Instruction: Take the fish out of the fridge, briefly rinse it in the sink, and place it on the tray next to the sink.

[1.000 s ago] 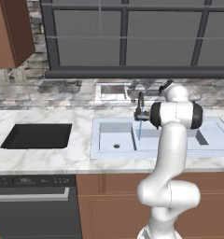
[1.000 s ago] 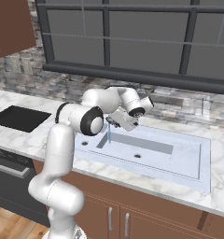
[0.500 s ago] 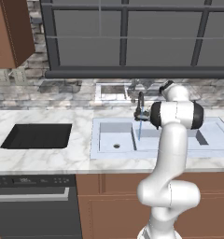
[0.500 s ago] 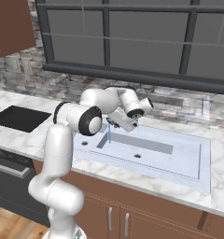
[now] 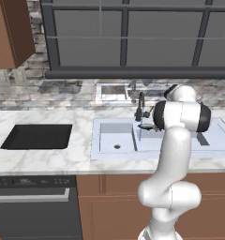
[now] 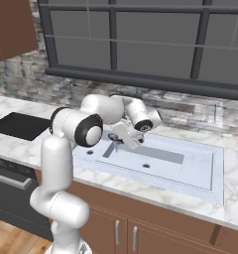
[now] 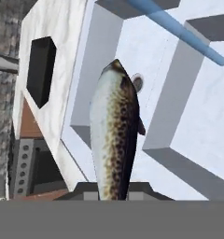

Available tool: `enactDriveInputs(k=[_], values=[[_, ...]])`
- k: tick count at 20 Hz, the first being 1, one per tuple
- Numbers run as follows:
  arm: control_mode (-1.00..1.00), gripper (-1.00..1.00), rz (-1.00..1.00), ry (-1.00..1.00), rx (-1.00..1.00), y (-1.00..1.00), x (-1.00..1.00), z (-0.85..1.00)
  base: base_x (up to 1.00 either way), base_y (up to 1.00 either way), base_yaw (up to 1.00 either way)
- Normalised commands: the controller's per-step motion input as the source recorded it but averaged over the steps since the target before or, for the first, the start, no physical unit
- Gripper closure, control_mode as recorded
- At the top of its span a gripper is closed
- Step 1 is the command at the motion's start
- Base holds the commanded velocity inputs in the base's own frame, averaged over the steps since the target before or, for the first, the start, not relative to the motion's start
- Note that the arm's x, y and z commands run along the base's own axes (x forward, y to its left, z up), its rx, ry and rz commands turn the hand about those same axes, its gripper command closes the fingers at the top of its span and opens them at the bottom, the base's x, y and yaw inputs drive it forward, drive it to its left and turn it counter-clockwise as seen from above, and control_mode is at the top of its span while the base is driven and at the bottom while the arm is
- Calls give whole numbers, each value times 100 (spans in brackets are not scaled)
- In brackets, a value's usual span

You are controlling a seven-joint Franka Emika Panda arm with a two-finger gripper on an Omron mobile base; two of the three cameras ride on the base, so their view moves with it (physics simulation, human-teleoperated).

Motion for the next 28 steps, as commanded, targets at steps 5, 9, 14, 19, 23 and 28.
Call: enactDriveInputs(k=[5,9,14,19,23,28], values=[[-100,100,-1,30,0,27,-100,4,0,0,0],[-100,100,-1,16,-8,23,-100,36,0,0,0],[-100,100,0,-1,-29,30,-100,66,0,0,0],[-100,100,0,-12,-48,26,-100,89,0,0,0],[-100,100,0,-22,-66,32,-94,39,0,0,0],[-100,100,0,-38,-63,28,-56,18,0,0,0]])
